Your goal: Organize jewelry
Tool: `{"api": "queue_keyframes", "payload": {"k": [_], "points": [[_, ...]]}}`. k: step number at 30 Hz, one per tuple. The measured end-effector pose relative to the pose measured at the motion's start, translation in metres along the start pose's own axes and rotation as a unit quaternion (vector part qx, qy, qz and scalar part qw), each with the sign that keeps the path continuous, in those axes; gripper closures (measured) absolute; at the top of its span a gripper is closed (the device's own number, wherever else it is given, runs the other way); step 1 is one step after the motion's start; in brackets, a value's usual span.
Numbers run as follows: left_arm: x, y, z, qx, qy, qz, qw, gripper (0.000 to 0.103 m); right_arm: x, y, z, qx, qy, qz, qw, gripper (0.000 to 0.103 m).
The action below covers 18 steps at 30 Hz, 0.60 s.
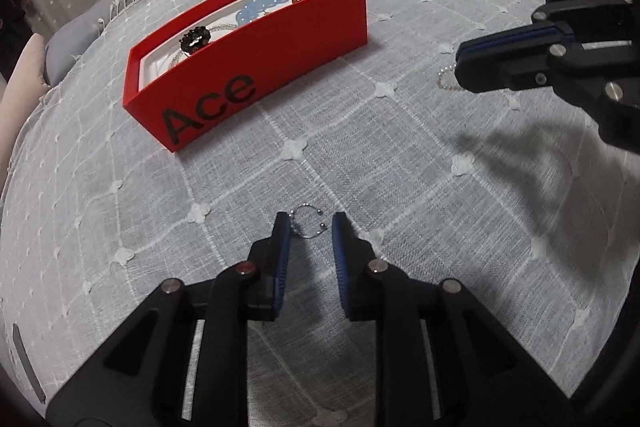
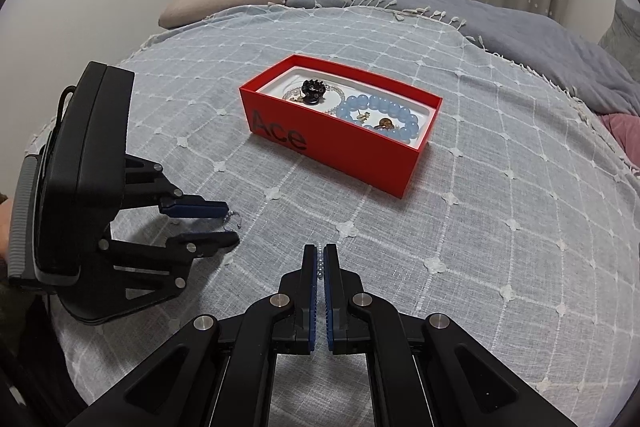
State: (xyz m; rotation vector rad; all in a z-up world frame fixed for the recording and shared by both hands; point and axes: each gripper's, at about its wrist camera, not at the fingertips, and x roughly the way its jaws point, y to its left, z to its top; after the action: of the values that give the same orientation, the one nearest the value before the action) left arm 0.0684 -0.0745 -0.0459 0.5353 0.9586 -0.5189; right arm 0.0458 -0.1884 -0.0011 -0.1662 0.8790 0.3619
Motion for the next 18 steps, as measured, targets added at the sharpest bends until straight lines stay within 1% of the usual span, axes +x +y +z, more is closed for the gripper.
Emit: {"api": "queue_keyframes", "payload": {"k": [1, 2, 3, 9, 18], "points": [[0.000, -0.001, 0.000, 0.001, 0.000, 0.001, 1.0000, 0.083, 0.000, 0.000, 0.000, 0.000, 0.000, 0.000, 1.000, 0.100], [0.000, -0.002, 0.000, 0.005, 0.001, 0.005, 1.0000, 0.093, 0.000, 0.000, 0.000, 0.000, -0.001, 0.000, 1.000, 0.100], [0.000, -0.004, 0.001, 0.007, 0.003, 0.007, 0.9999, 0.096, -0.001, 0.000, 0.000, 0.000, -0.001, 0.000, 1.000, 0.100], [-0.004, -0.002, -0.001, -0.003, 0.002, 0.009, 1.0000, 0.096, -0.003, 0.002, 0.001, -0.002, -0.004, 0.001, 1.000, 0.100], [-0.011, 0.010, 0.003, -0.025, -0.010, -0.007, 0.9996, 0.100, -0.005, 0.001, 0.001, -0.002, -0.006, 0.001, 1.000, 0.100]]}}
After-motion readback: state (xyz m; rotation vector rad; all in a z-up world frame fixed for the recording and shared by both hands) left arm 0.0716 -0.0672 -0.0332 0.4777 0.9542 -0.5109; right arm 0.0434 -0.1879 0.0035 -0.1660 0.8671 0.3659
